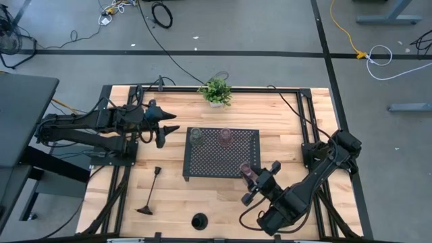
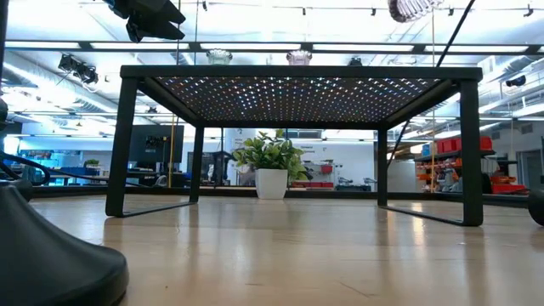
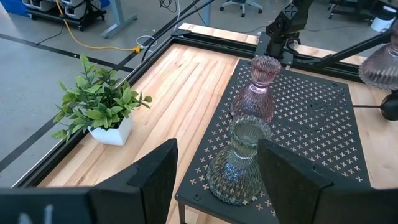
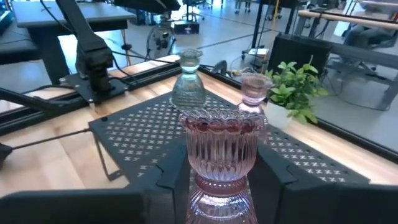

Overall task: Pick & Place candle stick holders
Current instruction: Put the pink glass candle holder on the shelf aligned with the other glass candle holders

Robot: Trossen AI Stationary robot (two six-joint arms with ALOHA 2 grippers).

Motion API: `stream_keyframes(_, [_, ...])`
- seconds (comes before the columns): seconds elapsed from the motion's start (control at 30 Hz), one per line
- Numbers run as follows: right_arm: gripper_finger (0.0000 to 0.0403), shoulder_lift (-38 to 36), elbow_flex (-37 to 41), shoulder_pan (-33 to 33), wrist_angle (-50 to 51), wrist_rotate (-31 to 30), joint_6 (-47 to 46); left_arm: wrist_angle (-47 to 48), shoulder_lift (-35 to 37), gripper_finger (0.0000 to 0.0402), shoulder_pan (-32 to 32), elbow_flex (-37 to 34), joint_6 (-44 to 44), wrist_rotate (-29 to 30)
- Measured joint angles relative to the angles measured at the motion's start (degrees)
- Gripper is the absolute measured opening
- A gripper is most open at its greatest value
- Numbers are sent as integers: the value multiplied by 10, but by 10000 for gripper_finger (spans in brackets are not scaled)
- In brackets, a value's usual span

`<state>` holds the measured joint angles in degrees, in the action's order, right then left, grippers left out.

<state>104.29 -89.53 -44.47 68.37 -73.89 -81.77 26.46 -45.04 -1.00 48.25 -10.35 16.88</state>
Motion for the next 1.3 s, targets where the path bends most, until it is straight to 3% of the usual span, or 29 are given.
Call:
stream_keyframes(0.2, [116, -38, 45, -6, 32, 4, -39, 0, 0, 225, 0, 0, 0, 0])
stream_keyframes(0.37, [116, -103, 138, -6, -32, -4, -48, 0, 0, 225, 0, 0, 3, 0])
stream_keyframes(0.67, [116, -250, 357, 0, -305, -90, 33, -1, -10, 225, 0, 0, 4, 10])
stream_keyframes(0.83, [116, -305, 453, 16, -461, -108, 97, 0, -30, 225, 0, 0, 5, 21])
stream_keyframes(1.03, [116, -322, 503, 60, -642, -60, 292, -10, -30, 225, 0, 0, 23, 19])
stream_keyframes(1.3, [116, -321, 550, 140, -958, 69, 602, -18, -29, 225, 0, 0, 22, 34])
